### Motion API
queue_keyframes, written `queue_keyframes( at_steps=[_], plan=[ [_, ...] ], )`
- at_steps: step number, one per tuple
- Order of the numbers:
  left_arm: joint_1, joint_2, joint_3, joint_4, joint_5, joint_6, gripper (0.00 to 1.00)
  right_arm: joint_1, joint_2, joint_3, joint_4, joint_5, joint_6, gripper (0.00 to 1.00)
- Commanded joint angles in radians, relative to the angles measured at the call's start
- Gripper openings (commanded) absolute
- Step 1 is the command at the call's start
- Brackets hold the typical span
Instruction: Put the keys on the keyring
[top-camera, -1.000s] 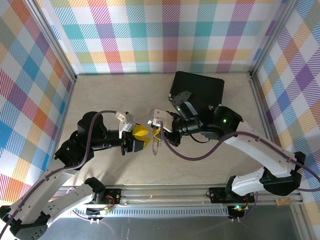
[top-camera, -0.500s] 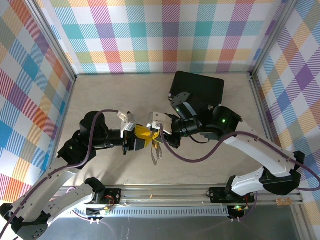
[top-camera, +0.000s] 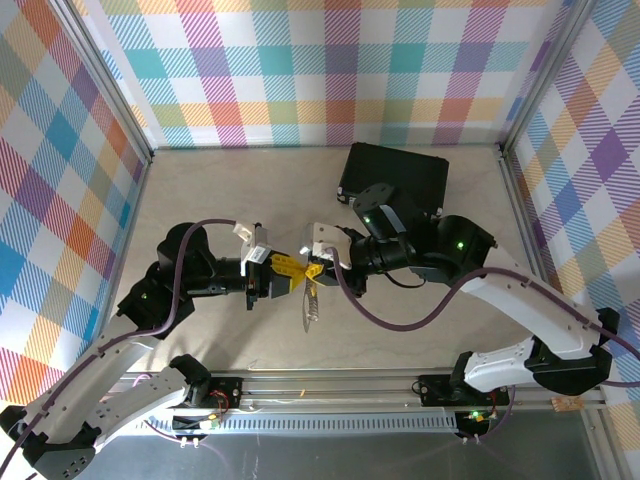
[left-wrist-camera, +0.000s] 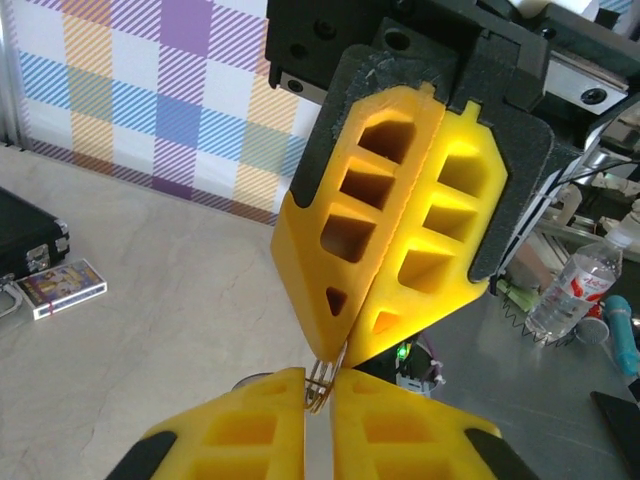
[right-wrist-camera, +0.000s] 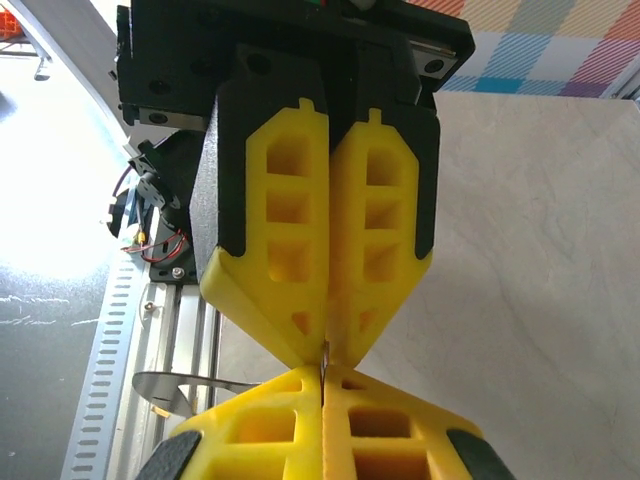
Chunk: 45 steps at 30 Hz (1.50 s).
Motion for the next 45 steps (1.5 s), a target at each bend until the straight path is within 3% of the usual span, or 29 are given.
queue_keyframes(
  at_steps=[1,4,9,13,16,18,32,41,45],
  plan=[
    [-0.007,-0.006,-0.019,0.108,0.003,-0.041,0.07,0.012,-0.026,-0.012,0.033,-0.101,0.004,0.00],
    [-0.006,-0.011,-0.030,0.155,0.022,-0.072,0.00,0.011,-0.029,-0.016,0.039,-0.107,0.008,0.00],
    [-0.006,-0.034,-0.048,0.201,0.035,-0.100,0.00,0.012,-0.032,-0.018,0.044,-0.109,0.023,0.00],
    [-0.007,-0.057,-0.071,0.265,0.053,-0.134,0.00,0.011,-0.053,-0.049,0.087,-0.080,0.063,0.28],
    [-0.007,-0.071,-0.092,0.337,0.064,-0.173,0.00,0.010,-0.096,-0.092,0.152,-0.056,0.101,0.40],
    [-0.007,-0.081,-0.111,0.387,0.067,-0.201,0.00,0.010,-0.121,-0.111,0.190,-0.052,0.127,0.43],
    [-0.007,-0.120,-0.178,0.588,0.098,-0.290,0.00,0.007,-0.139,-0.145,0.292,-0.103,0.214,0.36],
    [-0.007,-0.114,-0.180,0.593,0.105,-0.297,0.00,0.008,-0.128,-0.156,0.313,-0.130,0.226,0.29],
    [-0.007,-0.113,-0.179,0.593,0.103,-0.297,0.00,0.007,-0.121,-0.156,0.306,-0.132,0.220,0.17]
  ],
)
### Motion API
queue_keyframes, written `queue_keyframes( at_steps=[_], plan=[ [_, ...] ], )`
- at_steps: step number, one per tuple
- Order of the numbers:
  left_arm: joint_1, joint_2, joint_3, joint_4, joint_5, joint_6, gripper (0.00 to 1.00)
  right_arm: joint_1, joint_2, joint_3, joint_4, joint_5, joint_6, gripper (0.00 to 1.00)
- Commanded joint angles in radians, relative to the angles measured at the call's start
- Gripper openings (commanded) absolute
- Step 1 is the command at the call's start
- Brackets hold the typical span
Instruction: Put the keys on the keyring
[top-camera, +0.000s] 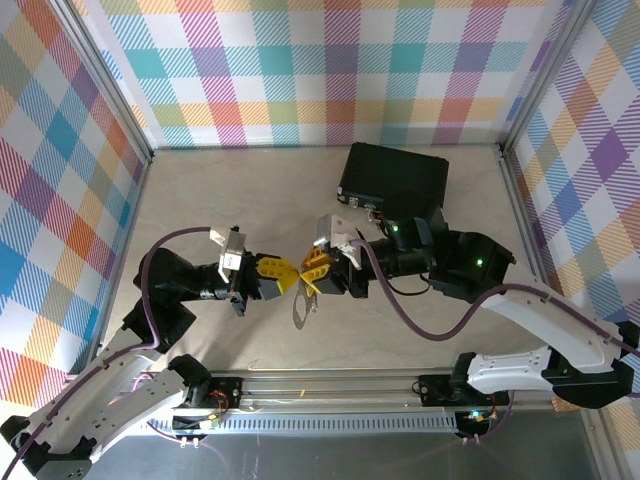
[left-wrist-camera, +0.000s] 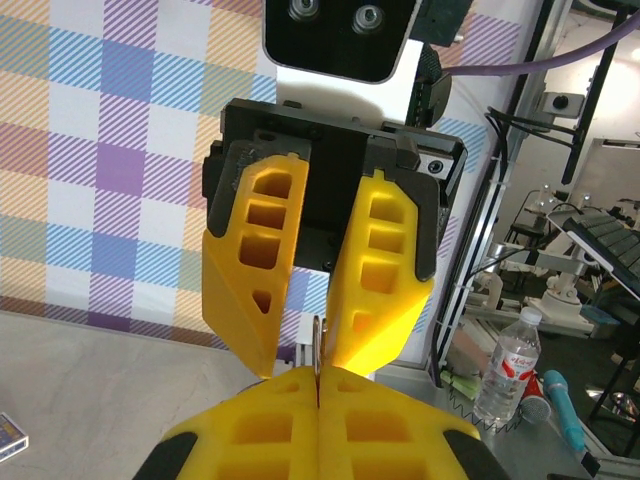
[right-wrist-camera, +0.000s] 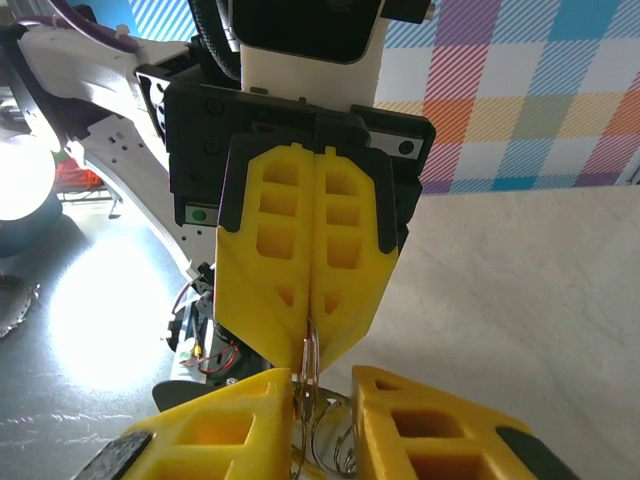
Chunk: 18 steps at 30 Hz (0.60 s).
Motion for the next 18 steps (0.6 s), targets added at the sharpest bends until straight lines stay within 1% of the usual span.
queue_keyframes(
  at_steps=[1,5,7,10,11,12,14,15,18],
  plan=[
    [-0.007,-0.008,0.000,0.064,0.019,-0.015,0.00,0.001,0.006,-0.010,0.028,-0.026,0.005,0.15],
    [-0.007,-0.005,0.003,0.050,0.017,-0.008,0.00,0.001,0.010,-0.007,0.017,-0.034,-0.006,0.00],
    [-0.007,-0.006,0.010,0.013,0.009,0.011,0.00,0.000,0.011,-0.005,0.006,-0.030,-0.015,0.00],
    [-0.007,-0.011,0.059,-0.183,-0.058,0.122,0.00,0.000,0.015,0.017,-0.047,0.005,-0.048,0.00],
    [-0.007,-0.011,0.080,-0.259,-0.081,0.168,0.06,0.000,0.023,0.035,-0.082,0.024,-0.066,0.00],
    [-0.007,-0.012,0.099,-0.311,-0.091,0.206,0.14,0.001,0.032,0.057,-0.120,0.043,-0.085,0.00],
    [-0.007,-0.006,0.141,-0.426,-0.106,0.269,0.26,0.001,0.059,0.101,-0.191,0.058,-0.116,0.00],
    [-0.007,-0.002,0.162,-0.478,-0.109,0.296,0.28,0.000,0.074,0.127,-0.233,0.059,-0.135,0.00],
    [-0.007,0.017,0.214,-0.607,-0.110,0.353,0.28,0.003,0.117,0.185,-0.324,0.061,-0.179,0.00]
  ],
)
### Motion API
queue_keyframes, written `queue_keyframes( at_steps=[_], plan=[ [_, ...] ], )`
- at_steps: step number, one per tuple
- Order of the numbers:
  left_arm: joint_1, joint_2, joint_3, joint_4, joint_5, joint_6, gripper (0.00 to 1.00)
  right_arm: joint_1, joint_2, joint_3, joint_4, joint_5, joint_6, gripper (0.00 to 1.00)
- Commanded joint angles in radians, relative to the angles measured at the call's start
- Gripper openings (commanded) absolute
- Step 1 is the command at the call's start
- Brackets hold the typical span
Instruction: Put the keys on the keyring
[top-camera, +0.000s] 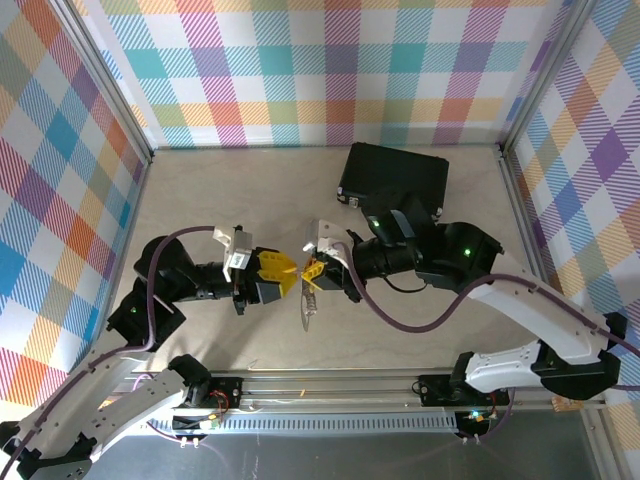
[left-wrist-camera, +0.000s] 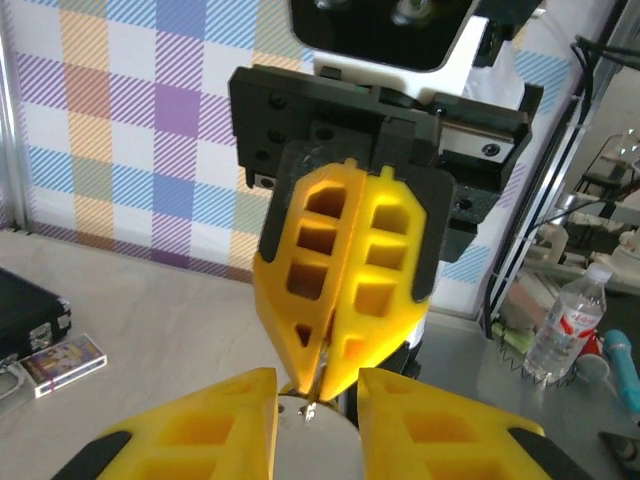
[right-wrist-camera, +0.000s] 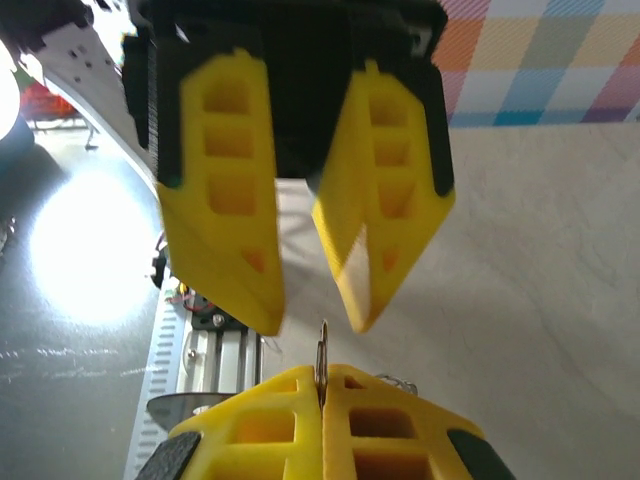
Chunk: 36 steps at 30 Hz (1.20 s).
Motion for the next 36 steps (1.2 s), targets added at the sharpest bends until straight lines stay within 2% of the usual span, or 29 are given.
queue_keyframes(
  at_steps=[1,6,16,28,30,35,36],
  plan=[
    [-0.006,0.013,0.073,-0.211,-0.014,0.124,0.28,0.004,0.033,0.083,-0.133,0.010,-0.086,0.00],
    [-0.006,0.046,0.109,-0.272,0.027,0.154,0.28,0.004,0.070,0.131,-0.176,0.000,-0.118,0.00],
    [-0.006,0.076,0.102,-0.231,0.037,0.141,0.27,0.004,0.098,0.144,-0.190,-0.061,-0.126,0.00],
    [-0.008,0.083,0.070,-0.113,0.080,0.082,0.07,0.004,0.090,0.133,-0.166,-0.070,-0.116,0.00],
    [-0.008,0.080,0.064,-0.102,0.084,0.077,0.00,0.004,0.087,0.133,-0.160,-0.074,-0.113,0.00],
    [-0.008,0.046,0.055,-0.059,0.061,0.062,0.00,0.004,0.077,0.124,-0.138,-0.075,-0.090,0.00],
    [-0.008,0.038,0.048,-0.032,0.060,0.047,0.00,0.003,0.069,0.113,-0.124,-0.076,-0.081,0.04]
  ],
)
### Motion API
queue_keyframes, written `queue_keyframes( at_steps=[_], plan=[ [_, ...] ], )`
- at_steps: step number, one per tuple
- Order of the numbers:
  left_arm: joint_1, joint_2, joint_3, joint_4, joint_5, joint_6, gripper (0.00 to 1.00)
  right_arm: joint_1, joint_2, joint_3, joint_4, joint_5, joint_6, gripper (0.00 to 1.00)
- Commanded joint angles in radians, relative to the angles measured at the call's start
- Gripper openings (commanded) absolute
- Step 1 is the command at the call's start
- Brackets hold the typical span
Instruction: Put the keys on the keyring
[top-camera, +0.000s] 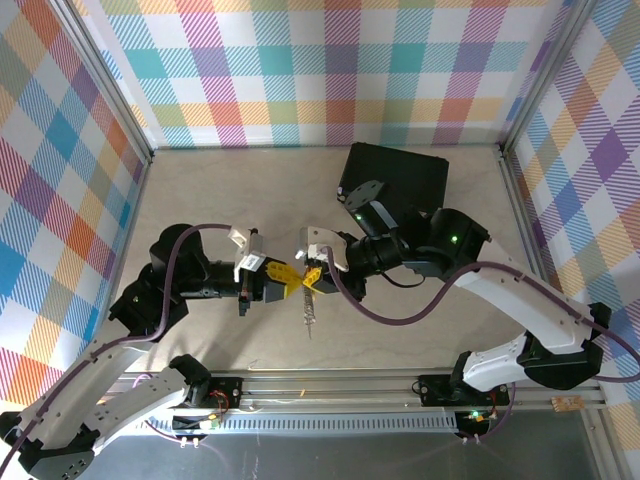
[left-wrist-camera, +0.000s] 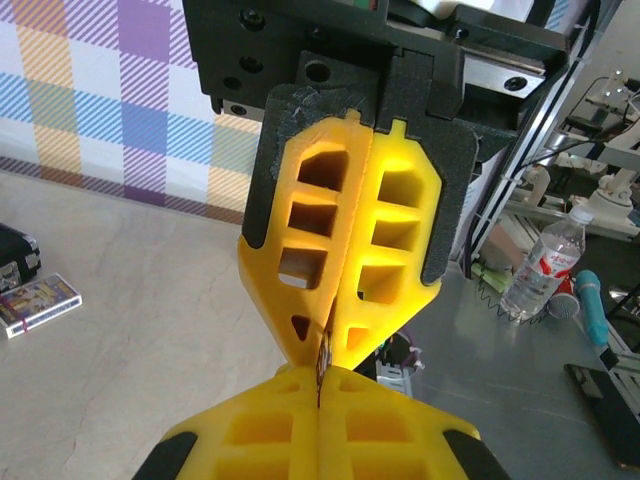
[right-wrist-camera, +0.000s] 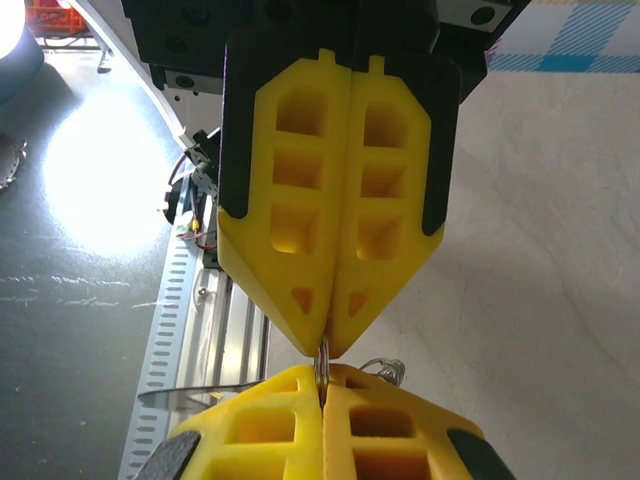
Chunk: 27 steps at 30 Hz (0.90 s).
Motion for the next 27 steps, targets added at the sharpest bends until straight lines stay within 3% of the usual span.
queue_keyframes(
  at_steps=[1,3,6,15,18,22,27],
  plan=[
    [-0.008,-0.034,-0.016,0.157,-0.004,-0.061,0.00,0.007,-0.028,-0.018,0.062,-0.054,0.026,0.08],
    [-0.008,-0.034,-0.028,0.224,0.013,-0.101,0.00,0.007,-0.051,-0.060,0.113,-0.069,0.049,0.13],
    [-0.008,-0.025,-0.041,0.309,0.032,-0.149,0.00,0.006,-0.073,-0.103,0.173,-0.089,0.078,0.14],
    [-0.008,-0.024,-0.113,0.550,0.074,-0.286,0.00,-0.001,-0.148,-0.189,0.297,-0.080,0.126,0.09],
    [-0.008,-0.027,-0.134,0.592,0.074,-0.309,0.00,-0.009,-0.166,-0.207,0.326,-0.069,0.132,0.03],
    [-0.008,-0.035,-0.135,0.557,0.069,-0.289,0.00,-0.023,-0.187,-0.224,0.353,-0.056,0.139,0.00],
    [-0.008,-0.051,-0.074,0.240,-0.033,-0.081,0.02,-0.025,-0.166,-0.181,0.272,-0.011,0.092,0.00]
  ],
)
